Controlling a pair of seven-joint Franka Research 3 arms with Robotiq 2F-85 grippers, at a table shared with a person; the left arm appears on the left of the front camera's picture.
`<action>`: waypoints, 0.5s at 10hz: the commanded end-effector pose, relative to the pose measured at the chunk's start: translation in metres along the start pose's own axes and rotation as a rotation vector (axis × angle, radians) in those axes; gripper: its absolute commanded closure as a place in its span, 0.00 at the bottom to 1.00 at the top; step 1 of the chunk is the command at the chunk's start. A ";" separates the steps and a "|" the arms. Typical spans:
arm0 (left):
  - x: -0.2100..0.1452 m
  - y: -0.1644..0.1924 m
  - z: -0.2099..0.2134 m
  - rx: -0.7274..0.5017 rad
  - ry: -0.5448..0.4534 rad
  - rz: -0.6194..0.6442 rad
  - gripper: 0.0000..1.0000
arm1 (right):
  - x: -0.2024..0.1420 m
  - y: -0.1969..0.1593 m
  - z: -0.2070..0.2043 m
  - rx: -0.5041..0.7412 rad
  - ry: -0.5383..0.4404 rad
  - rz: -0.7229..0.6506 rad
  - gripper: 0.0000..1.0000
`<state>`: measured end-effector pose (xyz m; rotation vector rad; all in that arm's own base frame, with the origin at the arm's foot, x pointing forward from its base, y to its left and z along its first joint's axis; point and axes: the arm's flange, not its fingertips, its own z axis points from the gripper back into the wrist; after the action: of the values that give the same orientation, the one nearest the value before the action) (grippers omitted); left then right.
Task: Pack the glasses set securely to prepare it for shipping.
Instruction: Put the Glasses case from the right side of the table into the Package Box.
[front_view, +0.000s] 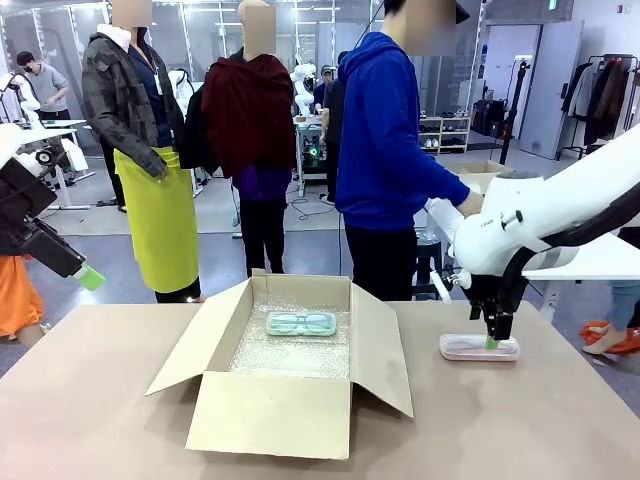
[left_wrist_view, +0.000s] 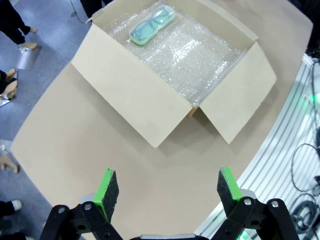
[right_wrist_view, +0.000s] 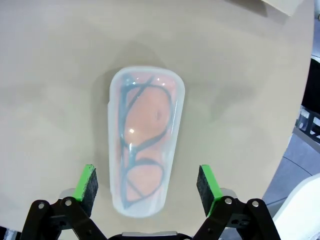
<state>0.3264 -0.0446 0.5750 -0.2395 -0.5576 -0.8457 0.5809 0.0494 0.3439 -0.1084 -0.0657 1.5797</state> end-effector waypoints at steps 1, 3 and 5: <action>0.000 0.001 0.003 -0.009 -0.010 -0.009 0.00 | 0.004 0.003 -0.011 -0.036 0.017 -0.034 0.00; 0.000 0.001 0.003 -0.009 -0.010 -0.009 0.00 | 0.005 0.005 -0.018 -0.029 -0.003 -0.041 0.00; 0.000 0.001 0.003 -0.009 -0.010 -0.009 0.00 | 0.005 0.006 -0.021 -0.018 -0.016 -0.055 0.00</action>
<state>0.3264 -0.0446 0.5750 -0.2395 -0.5576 -0.8457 0.5821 0.0523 0.3250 -0.1077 -0.0782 1.5552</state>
